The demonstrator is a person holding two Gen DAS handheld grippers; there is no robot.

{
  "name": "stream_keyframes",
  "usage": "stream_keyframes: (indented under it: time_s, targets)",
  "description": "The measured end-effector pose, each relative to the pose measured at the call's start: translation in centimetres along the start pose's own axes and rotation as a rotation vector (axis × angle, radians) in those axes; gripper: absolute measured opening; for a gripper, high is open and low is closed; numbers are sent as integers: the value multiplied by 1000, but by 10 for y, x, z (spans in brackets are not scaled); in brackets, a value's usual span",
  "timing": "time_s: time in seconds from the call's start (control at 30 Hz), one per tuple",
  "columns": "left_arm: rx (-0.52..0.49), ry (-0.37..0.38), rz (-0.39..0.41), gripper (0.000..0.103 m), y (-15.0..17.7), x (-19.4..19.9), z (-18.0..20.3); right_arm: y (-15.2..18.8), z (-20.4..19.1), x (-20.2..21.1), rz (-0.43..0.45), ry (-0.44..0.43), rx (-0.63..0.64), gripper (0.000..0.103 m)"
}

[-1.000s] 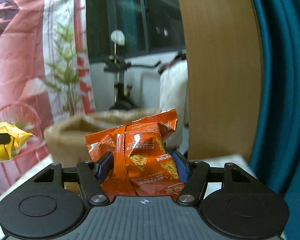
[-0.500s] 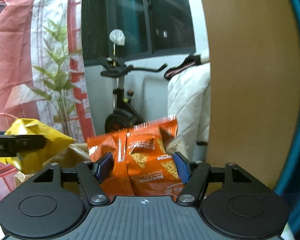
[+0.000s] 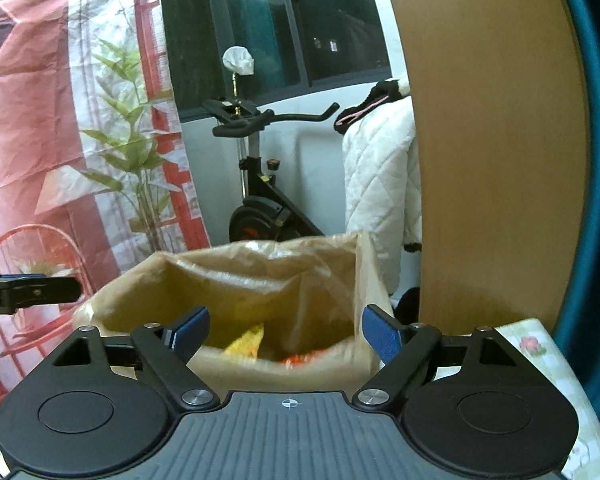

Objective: Organize snacks
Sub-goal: 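Lift both chip bags over the cardboard box and open both tools to drop them, then grasp the green vegetable-cracker bag with the left tool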

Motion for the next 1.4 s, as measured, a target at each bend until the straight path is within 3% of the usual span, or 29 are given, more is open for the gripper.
stream_keyframes:
  time_s: [0.23, 0.57, 0.8, 1.03, 1.13, 1.4]
  targets:
    - [-7, 49, -79, 97, 62, 41, 7, 50, -17, 47, -22, 15, 18, 84]
    - [-24, 108, -225, 97, 145, 49, 21, 121, -30, 85, -154, 41, 45, 84]
    - [-104, 199, -272, 97, 169, 42, 36, 137, -18, 95, -196, 89, -1, 84]
    - [-91, 234, -334, 98, 186, 27, 36, 134, -16, 89, -200, 80, 0, 84]
    - [-102, 231, -332, 98, 186, 27, 37, 135, -15, 88, -208, 71, -8, 84]
    - [23, 139, -295, 96, 171, 48, 12, 154, -22, 79, -284, 4, -7, 83]
Point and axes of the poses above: each gripper's, at about its wrist camera, not at the fingertips, and x roughly against the way its jaws point, z to its right, y to its underside, the point moved 3 cm from there along -x, roughly the way its jaws point, and after that the axes turned 13 degrees about z, right-handed, at the moved point
